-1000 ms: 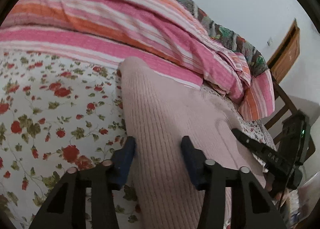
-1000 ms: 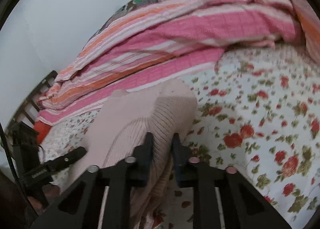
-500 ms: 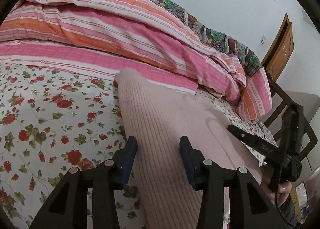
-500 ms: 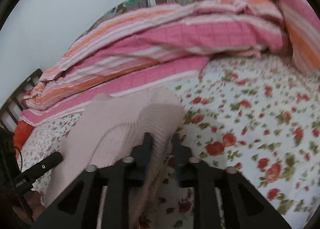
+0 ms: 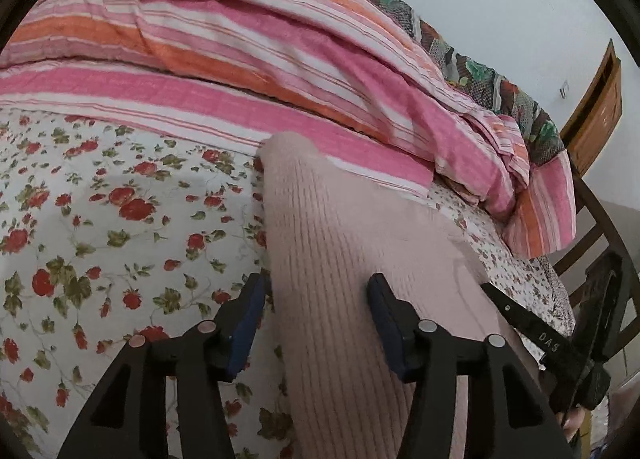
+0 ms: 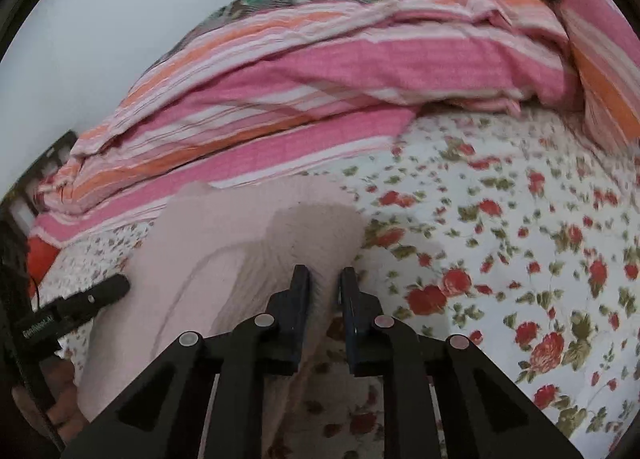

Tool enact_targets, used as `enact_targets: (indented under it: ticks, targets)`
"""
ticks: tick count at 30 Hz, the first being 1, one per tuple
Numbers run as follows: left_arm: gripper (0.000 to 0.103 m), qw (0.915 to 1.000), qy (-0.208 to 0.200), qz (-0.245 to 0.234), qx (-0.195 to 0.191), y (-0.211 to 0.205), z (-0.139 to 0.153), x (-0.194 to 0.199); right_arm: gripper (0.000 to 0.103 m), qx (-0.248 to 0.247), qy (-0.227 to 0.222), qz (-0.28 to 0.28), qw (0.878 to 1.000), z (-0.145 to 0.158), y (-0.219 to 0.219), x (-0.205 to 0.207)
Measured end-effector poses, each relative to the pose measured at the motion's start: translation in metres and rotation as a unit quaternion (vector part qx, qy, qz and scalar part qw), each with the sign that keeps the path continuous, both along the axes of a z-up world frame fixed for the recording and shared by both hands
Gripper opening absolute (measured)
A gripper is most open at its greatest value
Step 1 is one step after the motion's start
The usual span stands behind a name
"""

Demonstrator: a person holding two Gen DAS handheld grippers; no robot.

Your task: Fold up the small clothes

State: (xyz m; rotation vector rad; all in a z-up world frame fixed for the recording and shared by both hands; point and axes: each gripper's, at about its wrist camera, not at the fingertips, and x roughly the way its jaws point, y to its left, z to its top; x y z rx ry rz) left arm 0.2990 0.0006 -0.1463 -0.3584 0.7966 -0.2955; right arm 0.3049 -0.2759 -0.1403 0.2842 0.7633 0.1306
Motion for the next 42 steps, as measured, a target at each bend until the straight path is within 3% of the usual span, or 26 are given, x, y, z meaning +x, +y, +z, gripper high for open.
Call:
enact_targets:
  ticks: [5, 9, 14, 16, 18, 20, 22, 26, 32, 38, 42]
  targets:
    - [0.051, 0.9995, -0.014, -0.002, 0.029, -0.006, 0.002, -0.006, 0.027, -0.026, -0.013, 0.002, 1.0, 0.006, 0.003, -0.009]
    - [0.055, 0.9994, -0.017, -0.008, 0.029, -0.005, 0.003, -0.011, 0.032, -0.013, -0.024, 0.015, 1.0, 0.015, 0.0, -0.022]
    - [0.057, 0.9994, -0.02, -0.014, 0.026, -0.004, 0.004, -0.017, 0.048, 0.042, -0.033, 0.041, 0.998, 0.025, -0.004, -0.038]
    - [0.057, 0.9993, -0.021, -0.018, 0.023, -0.005, 0.005, -0.019, 0.049, 0.047, -0.033, 0.052, 0.997, 0.024, 0.001, -0.039]
    - [0.057, 0.9992, -0.023, -0.022, 0.026, -0.006, 0.006, -0.023, 0.047, 0.013, -0.026, 0.046, 0.999, 0.017, 0.011, -0.038]
    - [0.059, 0.9988, -0.027, -0.026, 0.032, -0.008, 0.007, -0.027, 0.031, -0.011, -0.025, 0.043, 0.999, 0.011, 0.018, -0.038]
    - [0.059, 0.9981, -0.033, -0.028, 0.044, -0.008, 0.009, -0.032, 0.028, -0.021, -0.029, 0.042, 0.998, 0.013, 0.022, -0.04]
    - [0.061, 0.9975, -0.035, -0.031, 0.054, -0.007, 0.013, -0.042, 0.028, -0.058, -0.026, 0.038, 0.997, 0.02, 0.028, -0.044]
    - [0.068, 0.9989, -0.012, -0.025, 0.038, -0.003, 0.012, -0.052, 0.031, -0.041, -0.013, 0.017, 0.999, 0.023, 0.017, -0.069]
    - [0.075, 0.9959, -0.014, -0.022, 0.087, -0.014, 0.01, -0.09, 0.048, -0.081, -0.005, 0.0, 0.997, 0.033, 0.011, -0.101]
    - [0.075, 0.9954, -0.009, -0.016, 0.094, -0.016, 0.024, -0.121, 0.048, -0.104, 0.005, -0.02, 0.994, 0.048, 0.006, -0.124]
